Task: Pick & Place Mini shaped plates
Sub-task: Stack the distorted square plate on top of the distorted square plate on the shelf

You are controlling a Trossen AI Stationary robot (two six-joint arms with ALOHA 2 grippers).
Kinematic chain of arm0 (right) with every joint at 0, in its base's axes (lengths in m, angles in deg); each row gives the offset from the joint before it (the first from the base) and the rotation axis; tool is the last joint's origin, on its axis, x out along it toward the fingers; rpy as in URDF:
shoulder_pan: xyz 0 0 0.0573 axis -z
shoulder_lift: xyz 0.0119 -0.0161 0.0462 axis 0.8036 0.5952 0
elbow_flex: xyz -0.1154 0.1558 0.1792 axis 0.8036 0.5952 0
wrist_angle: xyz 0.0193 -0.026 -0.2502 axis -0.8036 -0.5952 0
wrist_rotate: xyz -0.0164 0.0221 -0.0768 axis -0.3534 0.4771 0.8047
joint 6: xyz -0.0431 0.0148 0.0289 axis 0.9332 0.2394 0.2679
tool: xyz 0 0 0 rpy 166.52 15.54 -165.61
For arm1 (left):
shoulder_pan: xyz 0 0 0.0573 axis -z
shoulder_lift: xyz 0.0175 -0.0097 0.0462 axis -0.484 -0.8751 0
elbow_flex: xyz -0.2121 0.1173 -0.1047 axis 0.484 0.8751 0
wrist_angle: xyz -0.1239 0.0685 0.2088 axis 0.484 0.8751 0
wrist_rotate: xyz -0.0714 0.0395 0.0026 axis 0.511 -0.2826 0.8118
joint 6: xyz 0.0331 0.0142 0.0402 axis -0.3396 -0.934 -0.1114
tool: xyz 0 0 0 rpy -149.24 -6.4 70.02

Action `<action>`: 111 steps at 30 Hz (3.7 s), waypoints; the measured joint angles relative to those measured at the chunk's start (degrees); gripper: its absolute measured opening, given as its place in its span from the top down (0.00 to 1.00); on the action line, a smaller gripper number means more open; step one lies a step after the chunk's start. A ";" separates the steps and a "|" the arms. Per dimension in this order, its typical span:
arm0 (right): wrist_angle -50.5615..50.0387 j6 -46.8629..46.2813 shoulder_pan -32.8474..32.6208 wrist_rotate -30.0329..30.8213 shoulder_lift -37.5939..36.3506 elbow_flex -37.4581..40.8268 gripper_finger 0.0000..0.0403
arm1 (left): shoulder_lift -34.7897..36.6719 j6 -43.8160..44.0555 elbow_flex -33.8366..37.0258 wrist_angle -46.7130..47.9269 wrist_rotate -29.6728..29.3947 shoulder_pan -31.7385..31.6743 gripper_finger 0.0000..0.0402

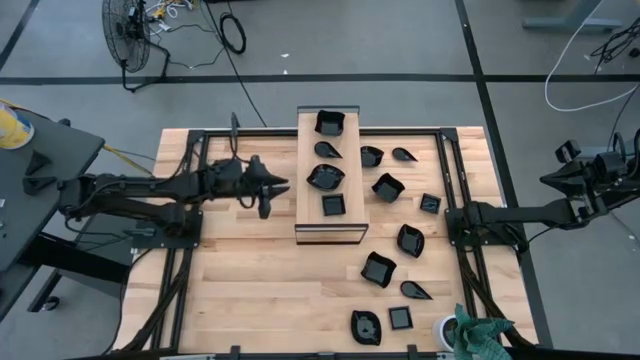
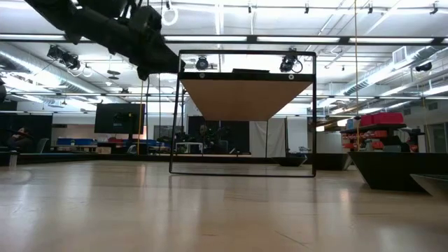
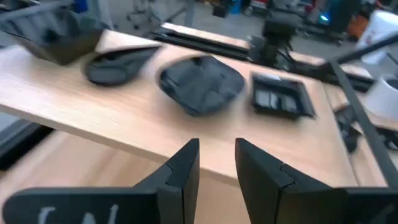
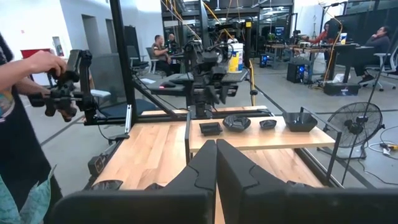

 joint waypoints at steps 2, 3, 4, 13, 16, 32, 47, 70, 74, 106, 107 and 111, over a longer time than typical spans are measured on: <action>0.00 0.00 0.00 0.02 0.00 -0.02 0.97 | 0.00 -0.06 0.53 -0.49 0.00 1.52 0.73; 0.00 0.00 0.01 0.01 0.00 0.00 0.97 | 0.01 -0.03 0.92 -1.21 -0.02 2.21 0.73; 0.00 0.00 -0.01 0.02 0.00 -0.01 0.97 | 0.17 0.00 1.53 -2.12 -0.02 2.78 0.73; 0.00 0.00 0.01 0.02 0.00 -0.02 0.97 | 6.80 0.02 12.34 -12.39 0.33 4.70 0.73; 0.00 0.00 0.00 0.01 0.00 -0.01 0.97 | 10.84 0.02 15.58 -13.38 1.31 4.70 0.73; 0.00 0.00 0.01 0.02 0.00 -0.02 0.97 | 25.04 -5.68 25.62 -16.12 2.21 10.28 0.80; 0.00 0.00 0.00 0.01 0.00 -0.01 0.97 | 29.56 -6.95 27.65 -15.85 4.17 11.33 0.98; 0.00 0.00 0.01 0.02 0.00 -0.01 0.97 | 39.54 -7.48 31.20 -14.15 8.42 11.28 0.99; 0.00 0.00 0.00 0.00 0.00 -0.01 0.97 | 42.35 -7.43 31.21 -14.05 10.15 11.28 0.99; 0.00 0.00 -0.01 0.00 0.00 -0.02 0.97 | 59.79 -6.58 31.26 6.26 12.36 11.22 0.97; 0.00 0.00 -0.01 0.01 0.00 -0.02 0.97 | 59.75 -6.33 31.26 6.41 12.04 11.22 0.96; 0.00 0.00 0.00 0.02 0.00 -0.01 0.97 | 59.52 -6.12 31.26 7.47 11.74 11.22 0.95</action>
